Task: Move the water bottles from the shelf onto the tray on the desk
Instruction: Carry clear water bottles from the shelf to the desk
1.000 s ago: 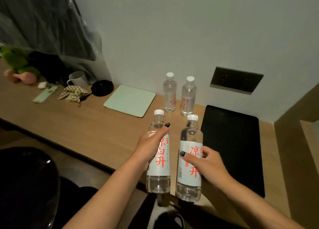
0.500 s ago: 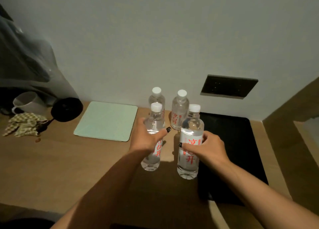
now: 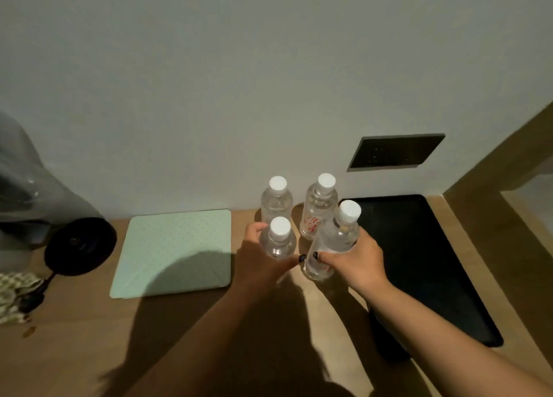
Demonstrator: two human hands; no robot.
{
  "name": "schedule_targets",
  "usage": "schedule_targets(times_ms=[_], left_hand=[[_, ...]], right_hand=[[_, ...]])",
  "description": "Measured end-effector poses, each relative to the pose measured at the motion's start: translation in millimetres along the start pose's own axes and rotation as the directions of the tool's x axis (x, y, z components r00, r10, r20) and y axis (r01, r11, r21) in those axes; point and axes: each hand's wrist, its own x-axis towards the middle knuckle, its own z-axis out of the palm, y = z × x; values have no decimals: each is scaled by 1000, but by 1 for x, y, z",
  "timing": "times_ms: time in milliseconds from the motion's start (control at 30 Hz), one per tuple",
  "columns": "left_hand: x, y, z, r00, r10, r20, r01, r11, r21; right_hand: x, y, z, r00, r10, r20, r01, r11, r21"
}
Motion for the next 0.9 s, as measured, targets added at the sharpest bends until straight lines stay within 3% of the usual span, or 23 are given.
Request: schedule_targets(times_ms=[167,333,667,800,900], left_hand=[[2,-14,4,1000,14,7,-14,999,40],[-3,-11,10,1000,-7,6,7,999,-34],[-8,-7,7,998,62,0,-62,994,90],[-15,15,-3,996,83,15,-83,995,48],[-24,40,-10,990,143,10,-143,988,61]], right_hand=[[0,5,19,995,66,-75,-64,997,40],[-8,14,27,992,57,-112,-51,997,58],[-14,4,19,996,88,1,-88,994,66],[-28,-4,1,999,50,16,-52,990,129],[-45,-7,-22,999,-25,-44,28,998,59]])
